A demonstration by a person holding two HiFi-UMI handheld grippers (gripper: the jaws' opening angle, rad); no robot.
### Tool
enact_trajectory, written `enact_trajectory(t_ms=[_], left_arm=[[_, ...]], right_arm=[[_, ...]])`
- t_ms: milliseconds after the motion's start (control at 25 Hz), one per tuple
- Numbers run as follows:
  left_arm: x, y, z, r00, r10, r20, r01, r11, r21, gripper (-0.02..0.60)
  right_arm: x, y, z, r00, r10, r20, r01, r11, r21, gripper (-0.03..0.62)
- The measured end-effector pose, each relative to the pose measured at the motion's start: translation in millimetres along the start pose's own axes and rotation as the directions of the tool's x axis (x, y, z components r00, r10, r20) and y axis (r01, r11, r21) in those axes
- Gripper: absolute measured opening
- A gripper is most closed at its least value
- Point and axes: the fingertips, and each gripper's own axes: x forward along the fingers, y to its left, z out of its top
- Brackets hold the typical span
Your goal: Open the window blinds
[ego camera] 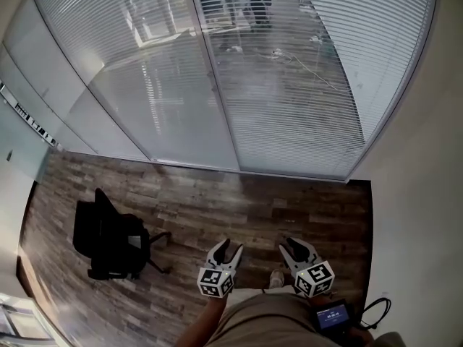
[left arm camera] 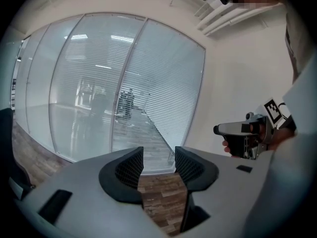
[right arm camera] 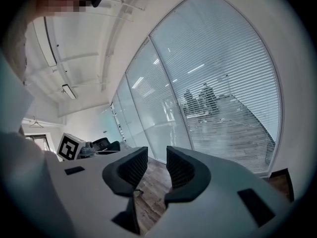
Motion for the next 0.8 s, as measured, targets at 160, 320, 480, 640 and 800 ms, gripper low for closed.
enact_trajectory(t_ms=[160,320,480,640,800], left_arm=[[-10,22,6,1.0,-0.022,-0.007,0.022,1.0,0.011,0.212],[-18,52,14,0.999,-0.044,-0.011,0.045,0.998,0.032,0.212],[-23,77,18,0.998,-0.067,-0.022,0.068,0.997,0.046,0.212],[-26,98,23,0.996,-0.081,-0.031,0.082,0.995,0.056,0.212],[-29,119,29,0.996,-0.088,-0.015,0.089,0.995,0.049,0.212]], right_arm=[[20,21,4,1.0,-0.017,0.019,0.016,1.0,0.007,0.124],[41,42,2,0.999,-0.035,0.031,0.035,0.999,0.017,0.124],[64,61,1,0.998,-0.053,0.041,0.052,0.998,0.023,0.124],[81,74,4,0.996,-0.07,0.047,0.07,0.997,0.019,0.124],[96,82,4,0.995,-0.091,0.042,0.091,0.996,-0.001,0.124]])
